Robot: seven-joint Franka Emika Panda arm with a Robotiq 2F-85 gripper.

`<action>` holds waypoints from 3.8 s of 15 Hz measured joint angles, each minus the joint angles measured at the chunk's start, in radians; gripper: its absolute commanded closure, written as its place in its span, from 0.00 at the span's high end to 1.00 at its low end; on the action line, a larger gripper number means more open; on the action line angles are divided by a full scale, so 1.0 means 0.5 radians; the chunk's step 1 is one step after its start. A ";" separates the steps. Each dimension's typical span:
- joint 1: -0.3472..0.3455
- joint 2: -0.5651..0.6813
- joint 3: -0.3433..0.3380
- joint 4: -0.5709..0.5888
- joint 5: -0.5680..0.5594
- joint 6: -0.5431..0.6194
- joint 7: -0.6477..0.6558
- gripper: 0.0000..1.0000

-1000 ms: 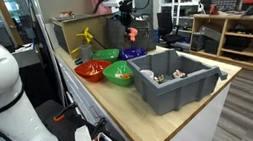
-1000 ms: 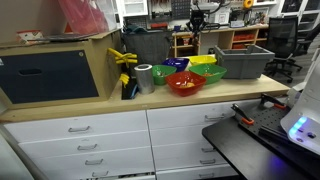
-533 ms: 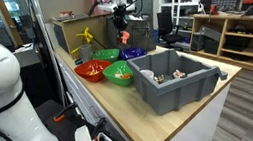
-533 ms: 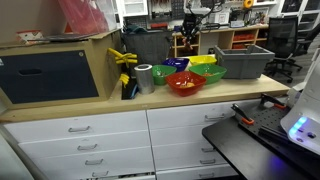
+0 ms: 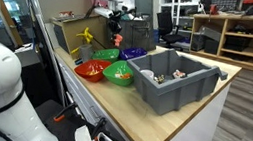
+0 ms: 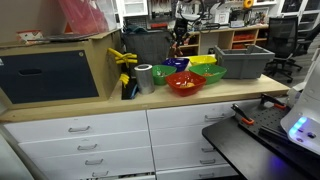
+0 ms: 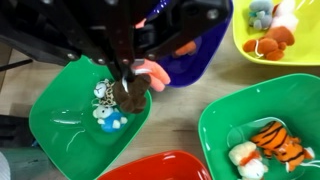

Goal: Move two items from the grey object to the green bowl

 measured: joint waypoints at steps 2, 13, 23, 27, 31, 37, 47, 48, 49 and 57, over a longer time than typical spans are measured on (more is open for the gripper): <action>0.014 0.034 0.022 0.024 0.045 0.002 0.000 0.01; 0.056 0.074 0.086 0.026 0.159 0.001 -0.005 0.01; 0.092 0.085 0.100 0.010 0.262 0.029 -0.007 0.01; 0.104 0.105 0.136 0.012 0.336 0.123 -0.029 0.01; 0.107 0.134 0.170 0.017 0.402 0.217 -0.078 0.01; 0.109 0.215 0.181 0.051 0.402 0.337 -0.089 0.47; 0.101 0.220 0.142 0.155 0.317 0.322 -0.117 1.00; 0.099 0.203 0.119 0.172 0.270 0.280 -0.117 1.00; 0.095 0.178 0.091 0.187 0.218 0.222 -0.117 1.00; -0.003 -0.037 -0.100 0.363 -0.137 -0.326 -0.118 1.00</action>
